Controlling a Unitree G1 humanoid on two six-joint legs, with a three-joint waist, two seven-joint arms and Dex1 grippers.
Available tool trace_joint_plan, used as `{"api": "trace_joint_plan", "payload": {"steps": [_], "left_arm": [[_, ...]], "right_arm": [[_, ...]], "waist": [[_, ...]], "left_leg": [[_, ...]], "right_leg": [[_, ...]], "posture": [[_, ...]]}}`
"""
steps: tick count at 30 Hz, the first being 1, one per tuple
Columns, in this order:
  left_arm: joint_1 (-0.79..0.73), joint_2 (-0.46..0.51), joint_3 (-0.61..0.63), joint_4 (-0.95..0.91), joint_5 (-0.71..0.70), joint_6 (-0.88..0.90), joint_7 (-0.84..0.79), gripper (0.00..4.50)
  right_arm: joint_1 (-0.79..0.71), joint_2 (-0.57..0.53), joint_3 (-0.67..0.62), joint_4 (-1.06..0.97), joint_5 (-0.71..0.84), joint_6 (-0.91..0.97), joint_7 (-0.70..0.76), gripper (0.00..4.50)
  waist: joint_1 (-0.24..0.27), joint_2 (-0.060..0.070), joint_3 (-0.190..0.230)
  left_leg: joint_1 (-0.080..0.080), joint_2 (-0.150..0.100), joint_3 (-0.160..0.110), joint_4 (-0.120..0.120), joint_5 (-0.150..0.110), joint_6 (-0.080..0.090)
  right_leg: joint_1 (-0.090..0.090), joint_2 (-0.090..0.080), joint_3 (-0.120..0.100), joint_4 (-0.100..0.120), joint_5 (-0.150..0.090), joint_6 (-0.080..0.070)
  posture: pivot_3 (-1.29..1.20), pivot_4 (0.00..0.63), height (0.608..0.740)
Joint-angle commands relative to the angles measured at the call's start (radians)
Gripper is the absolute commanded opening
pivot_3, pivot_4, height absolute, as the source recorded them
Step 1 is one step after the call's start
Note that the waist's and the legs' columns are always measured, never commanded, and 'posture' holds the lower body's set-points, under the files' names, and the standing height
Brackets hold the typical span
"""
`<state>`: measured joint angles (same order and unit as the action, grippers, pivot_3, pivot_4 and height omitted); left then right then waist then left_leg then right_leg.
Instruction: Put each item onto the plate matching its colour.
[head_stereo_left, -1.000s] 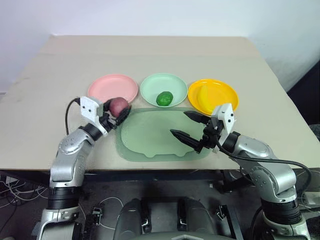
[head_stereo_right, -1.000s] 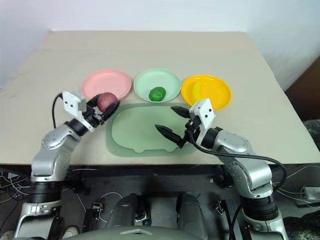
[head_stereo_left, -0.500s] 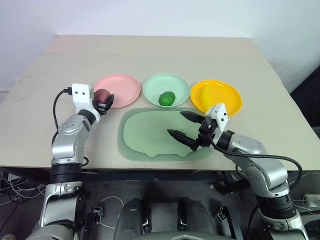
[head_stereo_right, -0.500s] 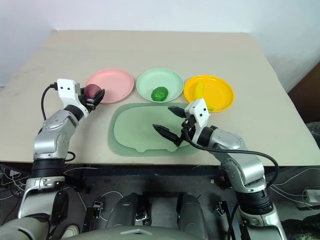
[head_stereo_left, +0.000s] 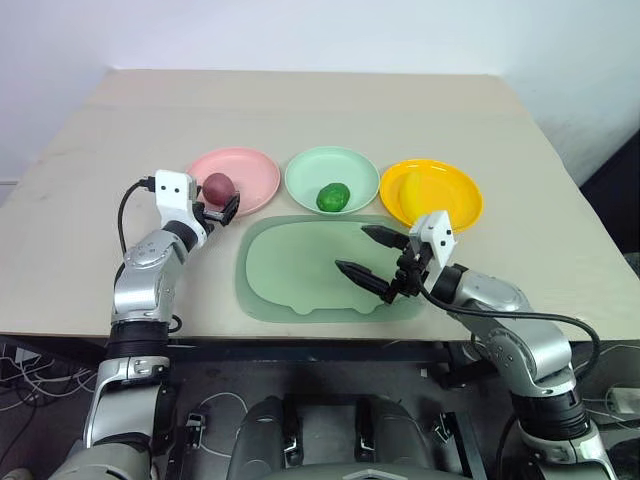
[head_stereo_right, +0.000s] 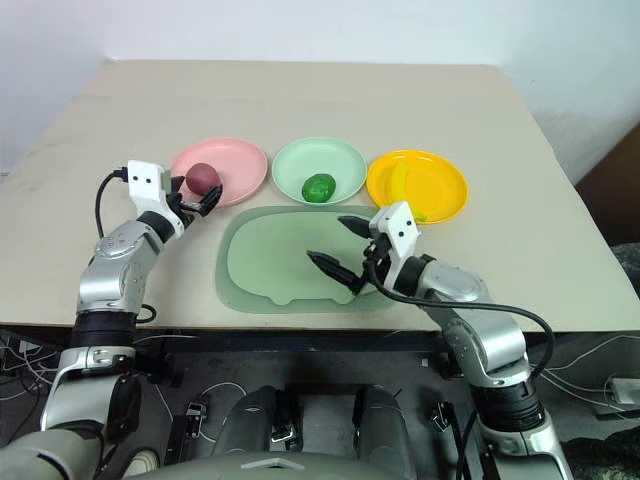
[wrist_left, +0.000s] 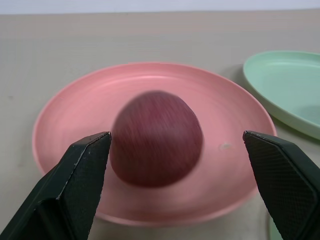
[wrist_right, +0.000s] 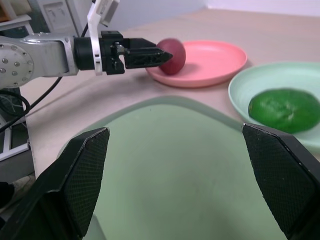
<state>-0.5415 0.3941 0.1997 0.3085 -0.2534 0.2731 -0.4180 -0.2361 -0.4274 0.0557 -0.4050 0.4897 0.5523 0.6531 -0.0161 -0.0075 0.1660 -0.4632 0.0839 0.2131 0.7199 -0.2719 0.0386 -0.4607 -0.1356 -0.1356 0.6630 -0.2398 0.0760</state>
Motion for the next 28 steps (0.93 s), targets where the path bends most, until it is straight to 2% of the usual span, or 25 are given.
{"api": "trace_joint_plan", "payload": {"steps": [1, 8, 13, 20, 28], "left_arm": [[0.021, 0.022, 0.015, -0.1, -0.028, -0.054, -0.052, 4.48], [0.132, 0.058, 0.075, -0.219, -0.144, -0.17, -0.241, 4.48], [0.233, 0.103, 0.124, -0.274, -0.227, -0.187, -0.35, 4.48], [0.36, 0.1, 0.155, -0.352, -0.282, -0.193, -0.388, 4.48], [0.481, 0.09, 0.175, -0.455, -0.312, -0.175, -0.357, 4.48]], "right_arm": [[0.008, 0.003, -0.015, -0.027, -0.001, -0.041, 0.002, 4.5], [0.029, 0.017, -0.005, -0.028, -0.008, -0.063, -0.008, 4.5], [0.028, 0.031, -0.001, -0.01, -0.009, -0.075, -0.005, 4.5], [0.009, 0.028, 0.012, 0.034, 0.003, -0.079, 0.047, 4.5], [-0.032, 0.039, 0.017, 0.081, -0.002, -0.086, 0.077, 4.5]], "waist": [[0.0, 0.0, 0.0], [-0.001, 0.0, 0.0], [-0.001, 0.0, 0.0], [0.001, 0.0, 0.0], [0.001, 0.0, 0.0]], "left_leg": [[0.0, 0.0, 0.0, 0.0, 0.0, 0.0], [0.0, 0.001, 0.0, 0.0, 0.0, 0.0], [0.0, 0.001, 0.0, 0.0, -0.001, -0.002], [0.0, 0.001, 0.0, 0.0, -0.002, -0.003], [0.0, 0.002, 0.0, 0.0, -0.002, -0.002]], "right_leg": [[0.0, 0.0, 0.0, 0.0, 0.0, 0.0], [0.0, 0.0, 0.0, 0.0, 0.0, 0.0], [0.0, 0.0, 0.0, 0.0, 0.0, 0.0], [0.0, -0.001, 0.0, 0.0, -0.002, -0.003], [-0.001, -0.002, 0.0, -0.001, -0.002, -0.004]], "posture": [[0.0, 0.15, 0.695], [0.0, 0.15, 0.695], [0.0, 0.15, 0.695], [0.0, 0.15, 0.695], [0.0, 0.15, 0.695]]}}
